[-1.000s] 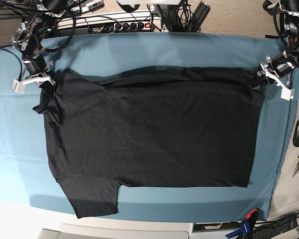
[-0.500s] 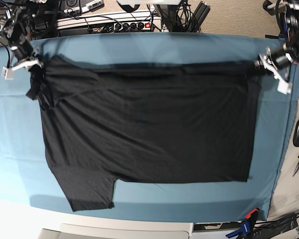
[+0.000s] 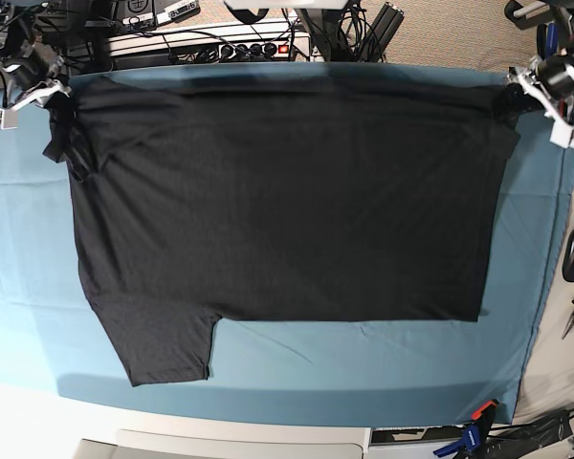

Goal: Fold the T-shirt properly

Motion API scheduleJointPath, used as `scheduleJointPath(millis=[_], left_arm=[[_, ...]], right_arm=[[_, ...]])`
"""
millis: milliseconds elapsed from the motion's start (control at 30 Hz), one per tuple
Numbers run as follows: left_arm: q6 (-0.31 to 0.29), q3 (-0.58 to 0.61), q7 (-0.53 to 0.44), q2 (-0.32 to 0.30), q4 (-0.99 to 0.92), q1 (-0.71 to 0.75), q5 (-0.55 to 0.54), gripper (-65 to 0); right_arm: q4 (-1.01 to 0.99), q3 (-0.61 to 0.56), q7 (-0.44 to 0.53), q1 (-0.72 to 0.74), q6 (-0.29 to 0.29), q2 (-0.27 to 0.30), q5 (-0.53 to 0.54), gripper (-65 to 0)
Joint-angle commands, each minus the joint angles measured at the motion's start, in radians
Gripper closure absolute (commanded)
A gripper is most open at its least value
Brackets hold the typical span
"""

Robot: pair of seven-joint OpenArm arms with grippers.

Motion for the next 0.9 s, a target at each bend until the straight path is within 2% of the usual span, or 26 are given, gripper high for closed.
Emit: scheduleJointPath(millis=[0, 133, 567, 600, 667, 700, 733, 867], left_arm=[[0.000, -0.014, -0.017, -0.018, 0.013, 0.006, -0.005, 0.0], [0.000, -0.014, -0.018, -0.010, 0.013, 0.017, -0.004, 0.0], [0.000, -0.014, -0.029, 0.005, 0.013, 0.016, 0.023, 0.0], [0.000, -0.014, -0.031, 0.005, 0.013, 0.016, 0.031, -4.6], [0.000, -0.014, -0.037, 0.005, 0.013, 0.017, 0.045, -19.0], [0.000, -0.014, -0.038, 0.005, 0.013, 0.017, 0.049, -24.1], [0.000, -0.014, -0.045, 0.005, 0.013, 0.017, 0.052, -26.3], [0.001, -0.014, -0.072, 0.005, 0.013, 0.017, 0.079, -26.4]], right_arm=[[0.016, 0.010, 0.021, -0.005, -0.005, 0.034, 0.002, 0.0], [0.016, 0.010, 0.014, -0.011, -0.005, 0.049, 0.002, 0.0], [0.016, 0.010, 0.005, -0.010, -0.005, 0.049, 0.001, 0.0], [0.016, 0.010, 0.005, -0.010, -0.002, 0.049, 0.001, -2.2], [0.016, 0.010, 0.014, -0.010, 0.026, 0.049, -0.002, -23.3], [0.016, 0.010, 0.031, -0.010, 0.027, 0.047, -0.010, -30.7], [0.016, 0.010, 0.051, -0.010, 0.025, 0.047, -0.028, -33.7], [0.016, 0.010, 0.085, -0.010, 0.024, 0.047, -0.036, -33.9]])
